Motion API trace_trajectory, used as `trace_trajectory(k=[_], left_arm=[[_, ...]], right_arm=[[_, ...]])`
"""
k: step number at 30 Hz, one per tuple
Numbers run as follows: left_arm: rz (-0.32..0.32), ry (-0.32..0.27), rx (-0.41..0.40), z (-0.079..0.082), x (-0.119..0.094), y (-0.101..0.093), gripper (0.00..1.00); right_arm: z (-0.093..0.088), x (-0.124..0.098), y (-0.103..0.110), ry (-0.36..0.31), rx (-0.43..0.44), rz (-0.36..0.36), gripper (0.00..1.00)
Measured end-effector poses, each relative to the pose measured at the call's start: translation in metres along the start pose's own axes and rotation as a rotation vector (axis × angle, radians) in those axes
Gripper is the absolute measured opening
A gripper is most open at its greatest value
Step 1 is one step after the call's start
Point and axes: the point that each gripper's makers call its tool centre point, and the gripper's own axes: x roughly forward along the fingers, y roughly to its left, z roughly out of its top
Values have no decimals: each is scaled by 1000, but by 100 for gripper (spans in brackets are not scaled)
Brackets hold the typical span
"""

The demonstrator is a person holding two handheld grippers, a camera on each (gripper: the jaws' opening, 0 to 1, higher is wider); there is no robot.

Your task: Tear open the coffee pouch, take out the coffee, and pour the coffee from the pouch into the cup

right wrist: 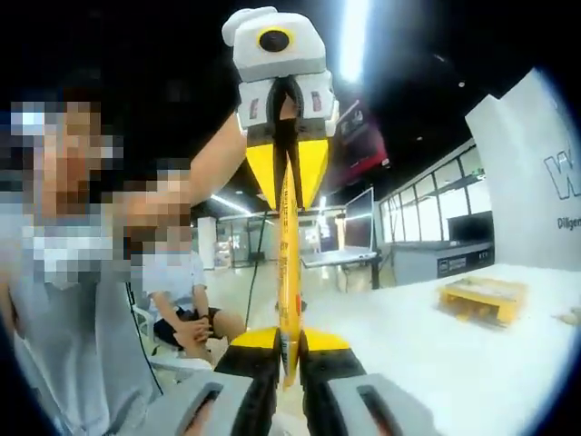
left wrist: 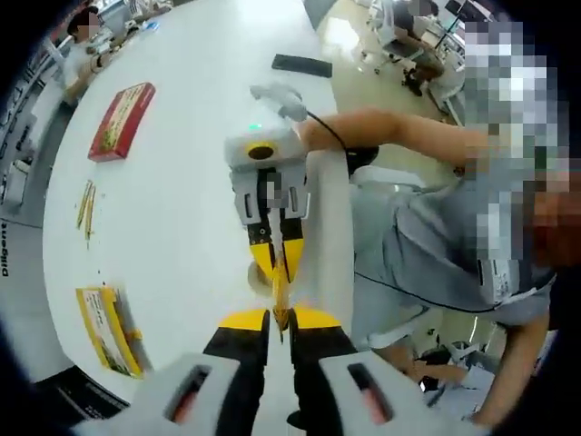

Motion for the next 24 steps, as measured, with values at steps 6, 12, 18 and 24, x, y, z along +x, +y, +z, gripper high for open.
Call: trace_trajectory(k=[6, 12, 18, 24], left_arm=[[-8, -6, -28, 1, 0, 2, 4], [23, -42, -55, -2, -3, 8, 3], [20, -199, -106, -11, -6, 10, 2], [25, -402, -98, -25, 10, 6, 2]], right_arm=[[0, 1, 1, 8, -11, -3, 9], [1, 1, 0, -3, -28, -17, 10], [18, -12, -2, -99, -41, -31, 26], [27, -20, 2, -153, -28, -22, 32]])
